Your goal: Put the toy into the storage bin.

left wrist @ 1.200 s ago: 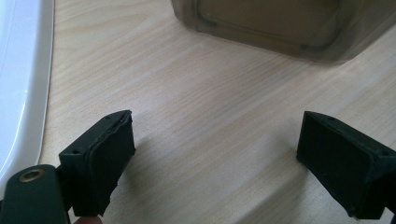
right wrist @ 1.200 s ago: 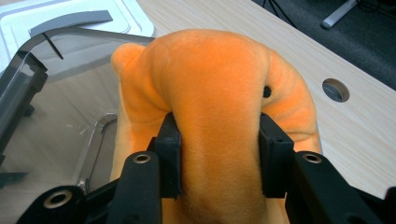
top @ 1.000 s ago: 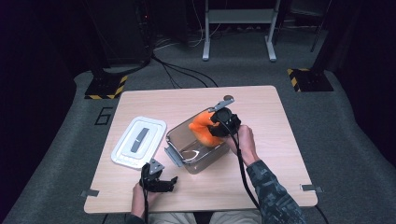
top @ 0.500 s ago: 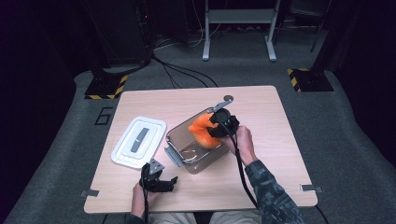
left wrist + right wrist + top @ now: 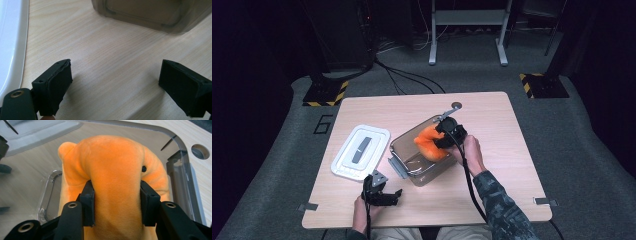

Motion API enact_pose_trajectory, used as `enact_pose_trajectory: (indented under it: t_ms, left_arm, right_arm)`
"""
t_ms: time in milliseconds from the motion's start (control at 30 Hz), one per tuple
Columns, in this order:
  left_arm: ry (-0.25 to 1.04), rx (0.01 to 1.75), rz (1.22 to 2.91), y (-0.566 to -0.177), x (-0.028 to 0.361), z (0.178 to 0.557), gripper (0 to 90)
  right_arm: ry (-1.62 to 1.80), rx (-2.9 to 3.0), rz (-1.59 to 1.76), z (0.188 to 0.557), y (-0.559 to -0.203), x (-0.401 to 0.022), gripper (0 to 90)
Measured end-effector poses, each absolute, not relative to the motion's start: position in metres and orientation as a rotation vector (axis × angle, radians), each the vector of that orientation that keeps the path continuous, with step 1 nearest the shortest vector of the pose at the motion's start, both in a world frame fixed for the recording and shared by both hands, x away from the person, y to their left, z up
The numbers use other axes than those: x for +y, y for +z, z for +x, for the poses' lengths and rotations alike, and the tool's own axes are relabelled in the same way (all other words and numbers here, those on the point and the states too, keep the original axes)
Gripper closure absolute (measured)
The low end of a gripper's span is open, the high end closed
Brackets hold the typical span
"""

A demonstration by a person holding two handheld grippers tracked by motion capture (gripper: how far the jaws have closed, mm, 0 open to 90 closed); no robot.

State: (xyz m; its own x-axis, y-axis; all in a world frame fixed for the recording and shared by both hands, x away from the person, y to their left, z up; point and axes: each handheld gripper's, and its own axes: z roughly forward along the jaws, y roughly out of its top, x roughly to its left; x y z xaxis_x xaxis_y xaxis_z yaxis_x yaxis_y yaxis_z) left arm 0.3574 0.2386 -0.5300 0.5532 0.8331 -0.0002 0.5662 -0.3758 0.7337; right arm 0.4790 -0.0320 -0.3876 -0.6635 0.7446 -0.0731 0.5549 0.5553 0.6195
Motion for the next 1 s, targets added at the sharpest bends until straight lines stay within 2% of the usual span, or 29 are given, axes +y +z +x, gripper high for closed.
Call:
enact_pose_trajectory:
  t_ms: [633, 900, 1000]
  left_arm:
    - [0.494, 1.121, 2.09, -0.53, 0.239, 0.357, 11.0]
    - [0.496, 1.12, 2.09, -0.53, 0.239, 0.357, 10.9]
    - [0.494, 1.12, 2.09, -0.53, 0.239, 0.357, 11.0]
  right_arm:
    - [0.767, 2.532, 1.166, 0.492, -0.4, -0.031, 49.7]
    - [0.718, 2.542, 1.215, 0.495, -0.404, -0.029, 29.9]
    - [0.732, 2.526, 1.222, 0.493, -0.401, -0.03, 24.9]
